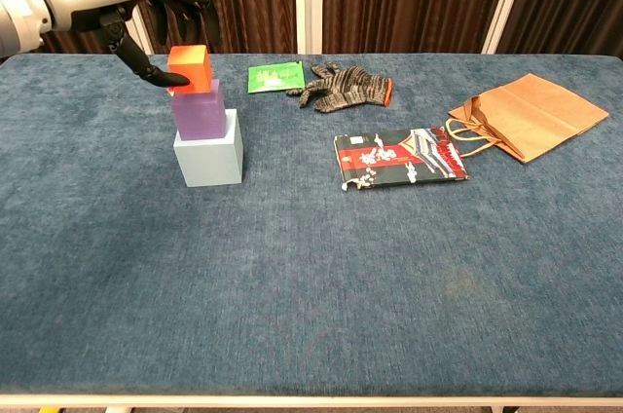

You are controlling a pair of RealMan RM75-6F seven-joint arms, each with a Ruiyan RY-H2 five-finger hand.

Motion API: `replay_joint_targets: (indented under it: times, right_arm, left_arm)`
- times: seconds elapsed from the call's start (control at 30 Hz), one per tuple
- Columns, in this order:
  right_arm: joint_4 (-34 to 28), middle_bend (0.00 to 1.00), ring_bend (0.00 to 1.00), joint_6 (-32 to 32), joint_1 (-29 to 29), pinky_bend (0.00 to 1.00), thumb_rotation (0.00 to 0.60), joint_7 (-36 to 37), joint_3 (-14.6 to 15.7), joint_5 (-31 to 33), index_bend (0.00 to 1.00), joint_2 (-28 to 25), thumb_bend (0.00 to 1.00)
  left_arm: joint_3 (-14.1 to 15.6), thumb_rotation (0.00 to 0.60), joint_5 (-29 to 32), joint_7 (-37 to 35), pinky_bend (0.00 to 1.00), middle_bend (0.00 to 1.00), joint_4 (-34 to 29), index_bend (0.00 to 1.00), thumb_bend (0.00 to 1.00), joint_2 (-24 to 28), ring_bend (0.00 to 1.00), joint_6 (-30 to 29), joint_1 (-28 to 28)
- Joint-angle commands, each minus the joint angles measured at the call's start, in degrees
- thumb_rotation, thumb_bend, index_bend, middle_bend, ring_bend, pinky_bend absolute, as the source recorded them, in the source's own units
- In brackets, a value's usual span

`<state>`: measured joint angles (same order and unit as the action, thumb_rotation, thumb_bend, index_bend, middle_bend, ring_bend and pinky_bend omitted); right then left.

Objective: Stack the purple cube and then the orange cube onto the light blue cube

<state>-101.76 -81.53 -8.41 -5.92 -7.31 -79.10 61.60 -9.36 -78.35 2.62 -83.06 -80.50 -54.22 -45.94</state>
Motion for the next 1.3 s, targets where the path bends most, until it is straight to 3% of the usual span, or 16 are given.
replay_joint_targets:
  times: [0.03, 1.13, 1.3]
  right_arm:
    - [-0.04, 0.01, 0.00, -0.03, 0.00, 0.00, 0.600, 0.03, -0.06, 0.05, 0.02, -0.04, 0.25]
    - [-0.26, 0.01, 0.00, 0.42, -0.23, 0.00, 0.600, -0.51, -0.28, 0.74, 0.02, -0.05, 0.25]
    - [-0.49, 0.01, 0.00, 0.67, -0.24, 0.00, 0.600, -0.51, -0.22, 0.95, 0.02, -0.37, 0.25]
  left_arm:
    - [0.43, 0.600, -0.71, -0.85, 0.44, 0.64, 1.19, 0.45, 0.31, -0.27, 0.40, 0.88, -0.56]
    - [0.97, 0.600, -1.12, -5.31, 0.44, 0.64, 5.98, 0.45, 0.31, -1.80, 0.41, 2.19, -1.73]
    - [1.10, 0.600, -0.95, -5.63, 0.44, 0.61, 6.71, 0.44, 0.30, -2.27, 0.40, 2.05, -1.55]
